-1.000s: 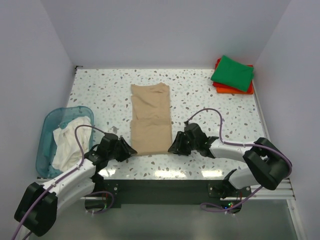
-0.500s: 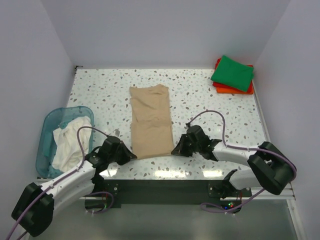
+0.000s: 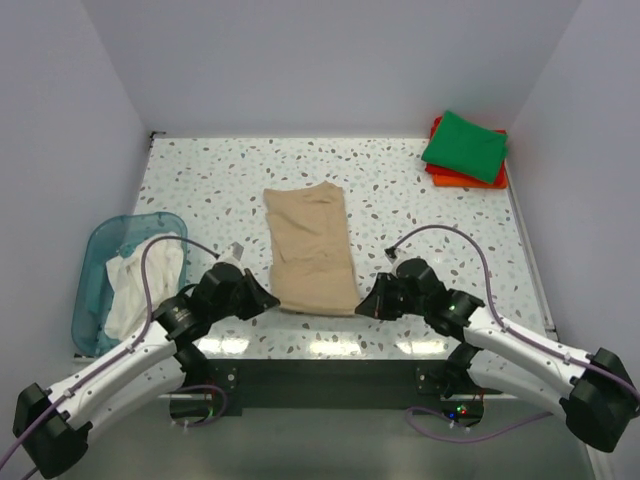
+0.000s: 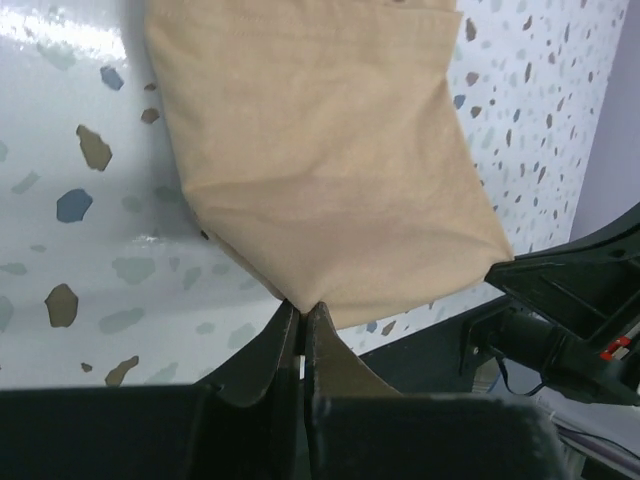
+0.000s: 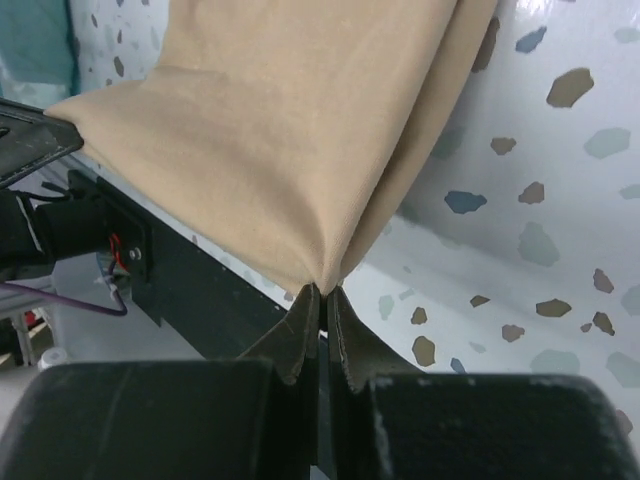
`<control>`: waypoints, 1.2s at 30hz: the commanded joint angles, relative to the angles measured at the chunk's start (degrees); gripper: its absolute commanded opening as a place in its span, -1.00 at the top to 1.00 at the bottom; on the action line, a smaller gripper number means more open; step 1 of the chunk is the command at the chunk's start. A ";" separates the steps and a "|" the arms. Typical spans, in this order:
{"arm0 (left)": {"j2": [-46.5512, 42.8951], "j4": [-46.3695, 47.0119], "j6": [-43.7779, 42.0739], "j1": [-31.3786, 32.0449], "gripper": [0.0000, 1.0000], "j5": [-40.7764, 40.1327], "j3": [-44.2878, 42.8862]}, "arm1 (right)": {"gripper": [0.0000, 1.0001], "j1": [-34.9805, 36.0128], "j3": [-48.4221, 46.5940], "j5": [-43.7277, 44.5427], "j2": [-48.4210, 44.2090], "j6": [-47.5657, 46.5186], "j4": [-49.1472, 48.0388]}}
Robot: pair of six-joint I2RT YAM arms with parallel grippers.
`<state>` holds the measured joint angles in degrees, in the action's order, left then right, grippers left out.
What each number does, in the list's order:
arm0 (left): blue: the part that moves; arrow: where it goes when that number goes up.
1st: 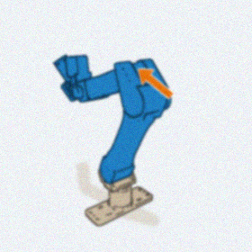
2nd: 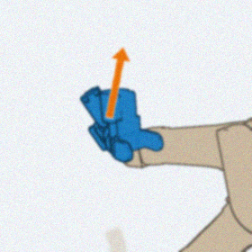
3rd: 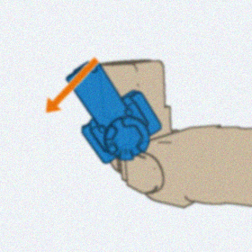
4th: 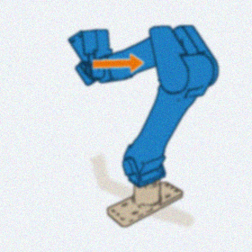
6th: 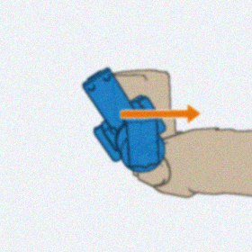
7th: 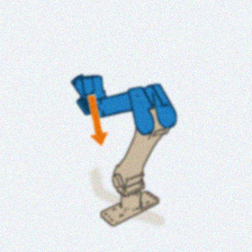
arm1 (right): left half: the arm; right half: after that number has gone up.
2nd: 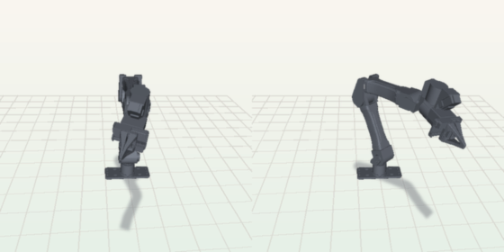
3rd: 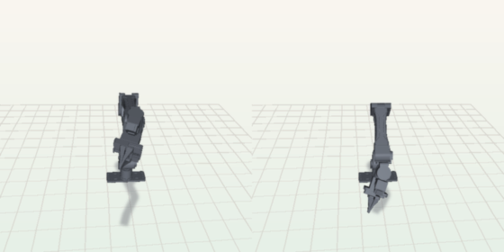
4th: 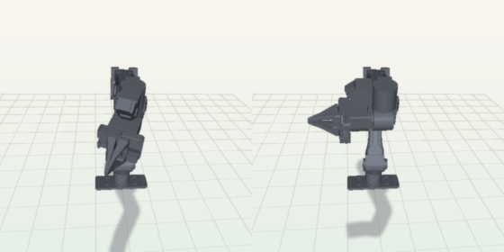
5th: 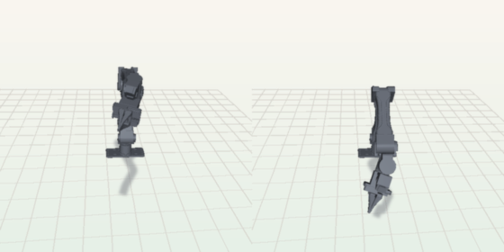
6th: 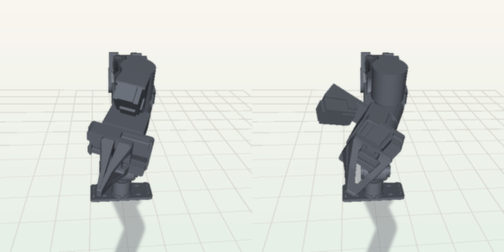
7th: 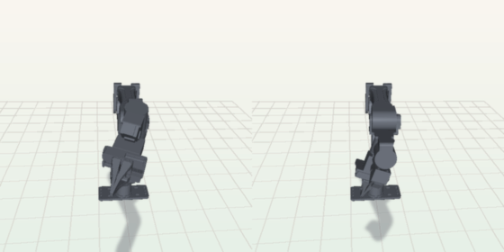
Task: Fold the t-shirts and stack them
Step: Fold the tshirt
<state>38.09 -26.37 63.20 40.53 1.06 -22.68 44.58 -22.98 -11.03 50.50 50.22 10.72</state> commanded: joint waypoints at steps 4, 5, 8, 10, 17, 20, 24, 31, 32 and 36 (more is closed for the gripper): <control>6.37 0.17 -2.38 -0.02 1.00 -5.80 -8.96 | 1.00 -0.02 -13.21 8.73 2.14 -6.70 12.30; 7.34 1.31 -2.64 -0.10 1.00 -5.72 -10.36 | 1.00 -0.02 -14.88 10.22 4.84 -7.41 13.00; 11.74 2.81 -3.96 -1.24 1.00 -5.81 -13.61 | 1.00 -0.45 -20.95 10.94 8.99 -9.61 13.89; 14.81 4.21 -5.71 -3.78 1.00 -4.41 -15.28 | 1.00 -2.21 -25.17 10.85 13.21 -11.01 13.80; 24.91 8.97 -11.25 -14.69 1.00 2.97 -23.88 | 1.00 -7.92 -38.00 7.25 25.69 -14.27 13.01; 31.51 9.67 -12.75 -16.53 1.00 4.12 -29.95 | 1.00 -11.16 -44.15 5.67 31.66 -15.23 13.01; 40.72 11.25 -13.28 -18.65 1.00 6.06 -36.72 | 1.00 -14.24 -55.46 3.04 41.15 -17.08 13.45; 56.20 14.58 -13.63 -24.52 1.00 8.60 -48.67 | 1.00 -19.00 -70.78 -2.15 58.20 -18.14 11.69; 58.13 14.94 -13.63 -25.23 1.00 8.87 -49.82 | 1.00 -19.52 -72.54 -2.85 59.96 -18.05 11.60; 68.14 16.78 -13.89 -28.31 1.00 10.54 -54.92 | 1.00 -21.63 -81.77 -4.96 70.49 -18.40 9.93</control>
<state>101.80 -13.76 51.16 14.35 9.04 -73.65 24.03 -98.41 -12.29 116.77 33.23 23.00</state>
